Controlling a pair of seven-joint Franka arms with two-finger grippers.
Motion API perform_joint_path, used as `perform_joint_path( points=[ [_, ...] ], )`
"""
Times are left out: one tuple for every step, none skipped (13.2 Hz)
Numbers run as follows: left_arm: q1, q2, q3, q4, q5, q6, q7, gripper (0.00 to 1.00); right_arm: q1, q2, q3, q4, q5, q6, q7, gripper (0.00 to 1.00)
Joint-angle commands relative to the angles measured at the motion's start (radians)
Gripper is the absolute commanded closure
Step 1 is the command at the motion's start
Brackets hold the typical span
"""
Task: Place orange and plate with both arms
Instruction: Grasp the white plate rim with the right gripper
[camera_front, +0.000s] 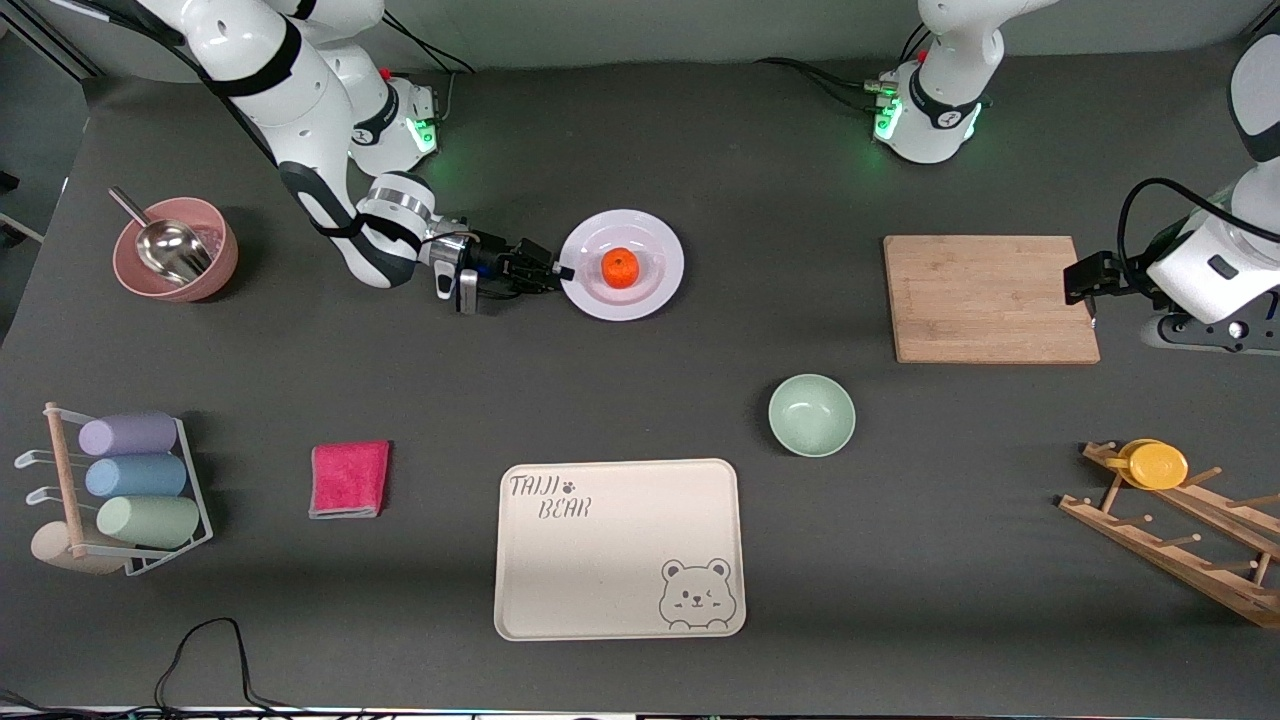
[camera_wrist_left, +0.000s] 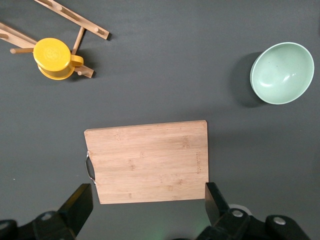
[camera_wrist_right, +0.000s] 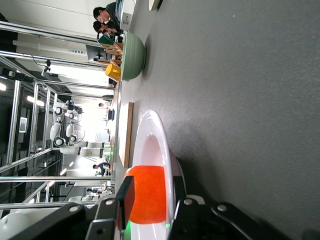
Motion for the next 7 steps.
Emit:
perform_joint_path(
  points=[
    [0.001,-0.025,0.004,-0.024,-0.012,0.001,0.025,0.00,0.016,0.028,0.006,0.019,0.033,0.013,-0.051,0.84],
    [0.001,-0.023,0.004,-0.024,-0.010,0.001,0.025,0.00,0.016,0.028,0.006,0.019,0.033,0.013,-0.060,0.97],
    [0.001,-0.023,0.004,-0.024,-0.010,0.002,0.025,0.00,0.016,0.028,0.006,0.019,0.033,0.013,-0.060,1.00],
    [0.003,-0.022,0.004,-0.024,-0.010,0.002,0.025,0.00,0.016,0.028,0.007,0.019,0.033,0.011,-0.060,1.00],
    [0.004,-0.022,0.004,-0.024,-0.010,0.002,0.025,0.00,0.015,0.028,0.007,0.019,0.033,0.011,-0.060,1.00],
    [0.003,-0.022,0.004,-0.024,-0.010,0.002,0.025,0.00,0.015,0.028,0.007,0.019,0.033,0.010,-0.060,1.00],
    [0.001,-0.022,0.004,-0.024,-0.010,0.002,0.025,0.00,0.013,0.026,0.007,0.019,0.033,0.005,-0.054,1.00]
  ],
)
